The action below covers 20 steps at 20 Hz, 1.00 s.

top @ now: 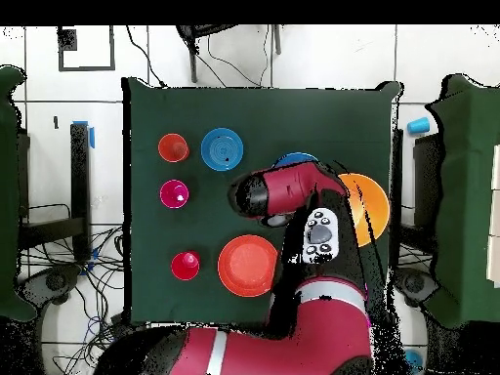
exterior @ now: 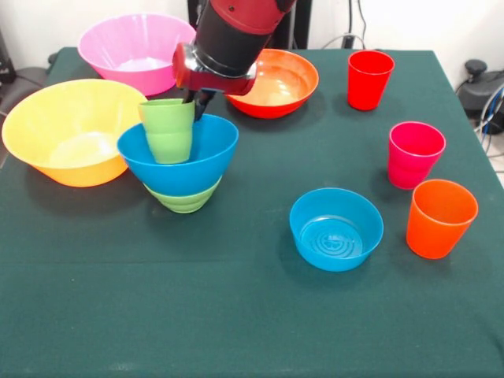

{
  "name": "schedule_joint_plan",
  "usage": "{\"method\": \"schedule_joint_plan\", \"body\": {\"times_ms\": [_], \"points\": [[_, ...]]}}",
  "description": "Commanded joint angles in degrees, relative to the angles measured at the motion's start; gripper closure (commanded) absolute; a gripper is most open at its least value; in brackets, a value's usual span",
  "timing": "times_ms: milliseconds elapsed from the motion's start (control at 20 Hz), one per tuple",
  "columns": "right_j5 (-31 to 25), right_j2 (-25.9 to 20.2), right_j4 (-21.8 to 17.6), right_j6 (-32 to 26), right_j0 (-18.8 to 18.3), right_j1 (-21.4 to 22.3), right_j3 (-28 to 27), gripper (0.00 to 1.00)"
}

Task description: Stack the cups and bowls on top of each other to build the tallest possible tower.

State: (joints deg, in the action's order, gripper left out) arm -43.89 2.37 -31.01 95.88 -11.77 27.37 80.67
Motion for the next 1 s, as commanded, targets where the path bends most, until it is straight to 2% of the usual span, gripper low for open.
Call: {"method": "schedule_joint_plan", "body": {"times_ms": [50, 1000], "points": [[-5.30, -11.31, -0.47, -15.57, -1.70, -2.00, 0.50, 1.00], [-9.23, -16.30, -2.89, -17.36, -5.22, -0.55, 2.51, 1.00]]}}
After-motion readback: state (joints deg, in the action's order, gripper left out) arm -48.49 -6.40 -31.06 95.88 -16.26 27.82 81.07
